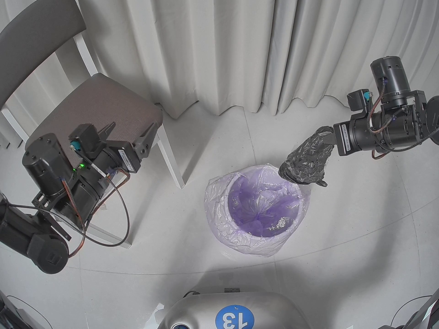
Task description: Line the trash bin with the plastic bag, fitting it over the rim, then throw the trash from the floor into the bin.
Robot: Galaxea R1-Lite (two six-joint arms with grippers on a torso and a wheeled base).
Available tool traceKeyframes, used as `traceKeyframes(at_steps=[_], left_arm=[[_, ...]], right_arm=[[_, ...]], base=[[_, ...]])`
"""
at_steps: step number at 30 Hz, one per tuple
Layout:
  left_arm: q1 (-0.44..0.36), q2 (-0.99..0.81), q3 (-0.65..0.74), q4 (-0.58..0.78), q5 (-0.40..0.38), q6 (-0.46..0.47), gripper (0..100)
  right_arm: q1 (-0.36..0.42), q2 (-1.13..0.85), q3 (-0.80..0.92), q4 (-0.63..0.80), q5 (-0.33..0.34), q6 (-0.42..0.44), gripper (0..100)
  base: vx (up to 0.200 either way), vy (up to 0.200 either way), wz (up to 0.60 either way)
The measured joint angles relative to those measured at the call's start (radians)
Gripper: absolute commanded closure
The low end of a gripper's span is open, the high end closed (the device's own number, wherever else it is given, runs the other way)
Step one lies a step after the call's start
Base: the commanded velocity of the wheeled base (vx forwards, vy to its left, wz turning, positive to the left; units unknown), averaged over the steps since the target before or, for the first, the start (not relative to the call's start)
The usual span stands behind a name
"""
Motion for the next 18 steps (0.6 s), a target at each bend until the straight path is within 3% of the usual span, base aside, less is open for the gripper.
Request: traceKeyframes(at_steps=[8, 14, 18], left_arm=[[-0.008, -0.101, 0.057, -0.015, 0.039, -0.001, 0], [-0.012, -0.157, 0.1, -0.042, 0.058, -0.001, 0], [-0.02, -0.203, 0.128, -0.07, 0.069, 0.0, 0]], right_arm=[[0.082, -0.012, 0.049, -0.073, -0.012, 0.019, 100], [0.109, -0.015, 0.14, -0.253, -0.007, 0.045, 100], [0.117, -0.015, 0.186, -0.297, -0.005, 0.051, 100]], base=[[0.0, 0.0, 0.0], [0.0, 0.0, 0.0], [0.0, 0.0, 0.0]])
